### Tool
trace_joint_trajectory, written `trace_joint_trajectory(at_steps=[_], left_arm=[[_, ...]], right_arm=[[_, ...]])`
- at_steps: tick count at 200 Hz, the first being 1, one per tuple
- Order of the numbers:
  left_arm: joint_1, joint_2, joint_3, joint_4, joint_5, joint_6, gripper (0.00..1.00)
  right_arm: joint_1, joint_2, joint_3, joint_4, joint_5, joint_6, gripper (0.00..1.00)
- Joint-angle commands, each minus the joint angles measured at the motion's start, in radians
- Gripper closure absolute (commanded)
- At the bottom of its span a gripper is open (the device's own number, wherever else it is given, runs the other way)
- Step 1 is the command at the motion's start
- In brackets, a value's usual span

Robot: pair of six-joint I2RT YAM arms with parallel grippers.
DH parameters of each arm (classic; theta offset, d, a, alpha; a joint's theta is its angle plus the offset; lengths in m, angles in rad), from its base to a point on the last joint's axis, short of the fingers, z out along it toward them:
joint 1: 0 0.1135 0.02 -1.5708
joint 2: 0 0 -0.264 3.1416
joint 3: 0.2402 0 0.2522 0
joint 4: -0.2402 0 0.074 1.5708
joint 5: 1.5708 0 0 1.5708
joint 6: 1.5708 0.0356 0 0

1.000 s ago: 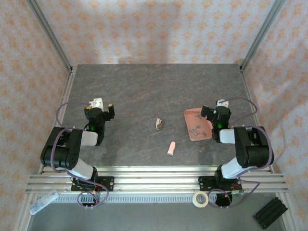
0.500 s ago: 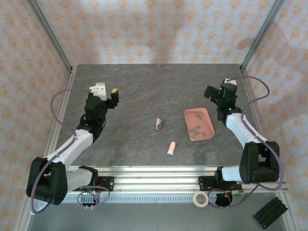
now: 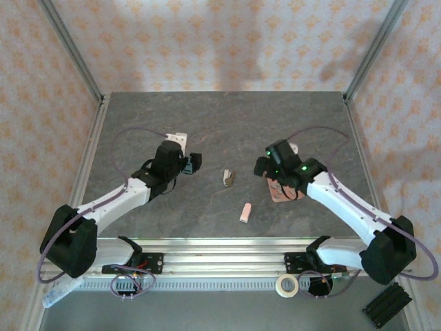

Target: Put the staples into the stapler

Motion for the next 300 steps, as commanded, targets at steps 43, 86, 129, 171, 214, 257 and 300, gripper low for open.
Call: trace_joint_trajectory(at_steps=[43,86,129,171,214,257,300], left_arm=[[-0.023,0.054,-0.037,-0.005,-0.016,-0.102,0.34],[-0.025,0.054,-0.045,-0.018,-0.022,-0.098,0.34],[-0.025,0.054,-0.083,0.023,-0.022,-0.136,0.34],[-0.025,0.077,-0.068,0.018,-0.007,-0.133,0.34],[-0.026,0.087,-0.061,0.025,0.004,-0.137,0.35],[-0.033,0.093,-0.060,0.029,0.004,-0.143,0.35],[-0.044,0.103,-0.052,0.029,0.007,-0.147,0.35]], right_arm=[[0.240,0.177,0.056,-0.127,-0.141,0.283,0.09],[0.272,0.341,0.111,-0.136,-0.191,0.280,0.28],[0.271,0.422,0.130,-0.166,-0.167,0.256,0.41],[0.263,0.441,0.105,-0.126,-0.172,0.273,0.51],[0.255,0.459,0.098,-0.095,-0.168,0.275,0.57],[0.240,0.463,0.083,-0.081,-0.157,0.275,0.58],[0.228,0.464,0.068,-0.057,-0.155,0.271,0.66]])
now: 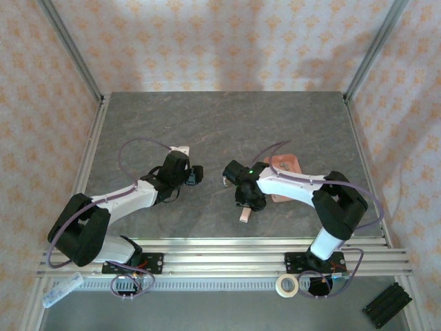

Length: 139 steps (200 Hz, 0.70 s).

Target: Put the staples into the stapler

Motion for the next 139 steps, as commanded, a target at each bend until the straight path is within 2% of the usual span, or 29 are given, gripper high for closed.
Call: trace_joint_trajectory(at_steps=[1,21,50,73,91,112,139], left_arm=[[-0.012,0.016,0.025,0.017,0.004,-0.021,0.35],[-0.015,0.017,0.027,0.015,0.005,-0.021,0.36],[-0.018,0.010,0.034,-0.005,0.015,-0.020,0.36],[-0.018,-0.010,0.056,-0.029,0.089,-0.022,0.37],[-0.018,-0.019,0.080,-0.036,0.211,-0.034,0.37],[-0.018,-0.005,0.098,-0.007,0.373,-0.082,0.37],[-0.018,0.039,0.089,0.129,0.574,-0.207,0.48]], right_arm=[[-0.010,0.004,-0.020,0.011,0.032,0.008,0.66],[-0.013,0.012,-0.026,0.019,0.029,0.002,0.68],[-0.014,0.002,-0.031,0.016,0.051,-0.007,0.80],[-0.014,-0.083,-0.046,0.044,0.120,-0.085,0.86],[-0.014,-0.194,-0.082,0.112,0.191,-0.236,0.88],[-0.015,-0.365,-0.186,0.308,0.201,-0.501,0.90],[-0.032,-0.596,-0.372,0.584,0.106,-0.838,1.00]])
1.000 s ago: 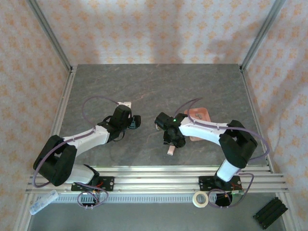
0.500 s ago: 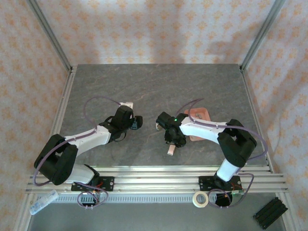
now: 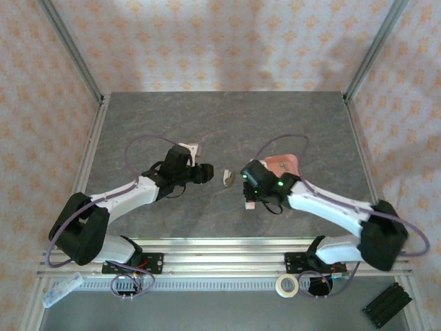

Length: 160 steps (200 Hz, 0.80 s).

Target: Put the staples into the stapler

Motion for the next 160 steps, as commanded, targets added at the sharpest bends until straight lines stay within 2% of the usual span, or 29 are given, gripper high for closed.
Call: trace_joint_trajectory(at_steps=[1,13,27,40,56,77,120,160], left_arm=[[-0.008,0.031,0.015,0.125,0.244,-0.127,0.48],[-0.008,0.047,-0.006,0.236,0.308,-0.197,0.49],[-0.008,0.060,-0.040,0.383,0.349,-0.282,0.50],[-0.009,0.071,-0.066,0.499,0.375,-0.348,0.50],[-0.016,0.083,-0.070,0.561,0.409,-0.377,0.51],[-0.040,0.085,-0.042,0.506,0.432,-0.339,0.51],[-0.097,0.075,0.029,0.234,0.413,-0.173,0.51],[-0.122,0.088,0.043,0.219,0.431,-0.153,0.51]], right_arm=[[-0.015,-0.155,-0.140,0.287,-0.030,-0.383,1.00],[-0.020,-0.255,-0.237,0.413,-0.111,-0.539,1.00],[-0.031,-0.343,-0.310,0.507,-0.153,-0.642,1.00],[-0.056,-0.385,-0.322,0.502,-0.187,-0.692,1.00],[-0.062,-0.388,-0.310,0.455,-0.241,-0.760,1.00],[-0.061,-0.377,-0.310,0.476,-0.280,-0.780,1.00],[-0.062,-0.368,-0.312,0.535,-0.312,-0.776,1.00],[-0.062,-0.362,-0.310,0.559,-0.310,-0.769,1.00]])
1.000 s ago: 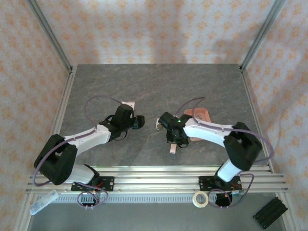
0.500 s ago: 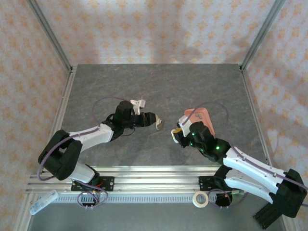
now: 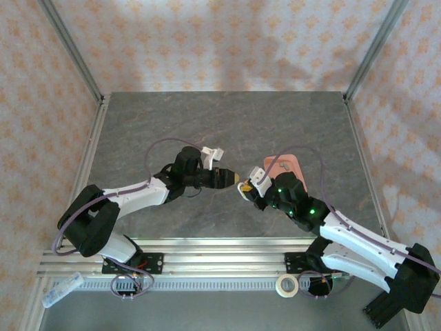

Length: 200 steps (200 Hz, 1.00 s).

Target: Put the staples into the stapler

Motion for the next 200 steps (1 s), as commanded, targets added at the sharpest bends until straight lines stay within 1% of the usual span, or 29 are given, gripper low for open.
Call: trace_joint_trajectory(at_steps=[1,93,128,141,176,189,200], left_arm=[[-0.013,0.005,0.031,-0.052,0.034,0.050,0.51],[-0.025,0.020,0.004,0.040,0.085,0.023,0.50],[-0.025,0.037,0.002,0.012,0.073,0.036,0.51],[-0.025,0.037,0.004,-0.028,0.039,0.054,0.53],[-0.025,0.027,0.043,-0.256,-0.099,0.190,0.56],[-0.025,0.039,0.057,-0.322,-0.123,0.219,0.56],[-0.025,0.049,0.063,-0.344,-0.128,0.225,0.56]], right_arm=[[-0.003,0.001,0.012,0.066,-0.017,-0.013,1.00],[-0.004,0.027,0.014,0.083,-0.009,-0.002,1.00],[-0.007,0.026,0.014,0.098,-0.010,0.000,1.00],[-0.008,0.019,0.017,0.099,-0.011,0.000,1.00],[-0.019,-0.021,0.024,0.112,-0.020,0.008,1.00],[-0.023,-0.033,0.029,0.120,-0.026,0.015,1.00],[-0.028,-0.037,0.036,0.131,-0.035,0.019,1.00]])
